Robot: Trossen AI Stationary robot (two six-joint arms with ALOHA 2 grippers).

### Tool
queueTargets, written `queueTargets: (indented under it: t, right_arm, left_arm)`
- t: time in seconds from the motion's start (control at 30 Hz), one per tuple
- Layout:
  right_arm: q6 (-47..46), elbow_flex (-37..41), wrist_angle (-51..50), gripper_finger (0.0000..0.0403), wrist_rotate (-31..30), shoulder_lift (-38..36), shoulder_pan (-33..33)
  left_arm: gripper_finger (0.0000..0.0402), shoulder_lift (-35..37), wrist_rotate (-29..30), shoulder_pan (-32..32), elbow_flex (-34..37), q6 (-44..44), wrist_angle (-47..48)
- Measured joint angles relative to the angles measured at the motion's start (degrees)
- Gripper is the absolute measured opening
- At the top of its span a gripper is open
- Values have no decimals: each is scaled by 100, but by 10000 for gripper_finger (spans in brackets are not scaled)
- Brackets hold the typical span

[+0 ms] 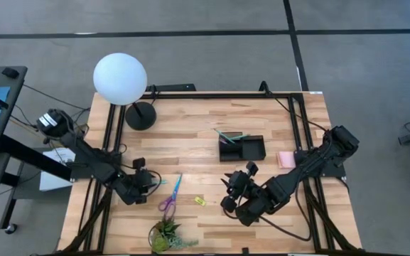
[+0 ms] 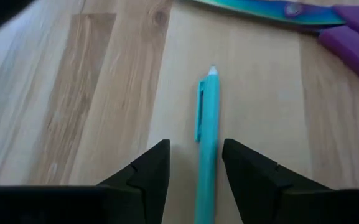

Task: Pick and place office supplies into organizer
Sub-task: Put the blue pen into the black desk organizer

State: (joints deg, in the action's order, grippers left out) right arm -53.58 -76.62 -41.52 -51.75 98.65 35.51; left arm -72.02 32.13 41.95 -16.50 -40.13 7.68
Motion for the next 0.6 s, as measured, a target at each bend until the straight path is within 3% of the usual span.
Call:
queueTargets:
  t: [0.2, 0.43, 0.6]
  right_arm:
    - [2, 0, -2, 93, 0, 0, 0]
    - [6, 0, -2, 93, 4, 0, -1]
    - [20, 0, -7, 93, 0, 0, 0]
  left_arm:
    - [117, -264, 89, -186, -18, -78, -283]
    - [21, -269, 18, -629, -10, -13, -423]
    - [19, -278, 26, -1033, 2, 127, -636]
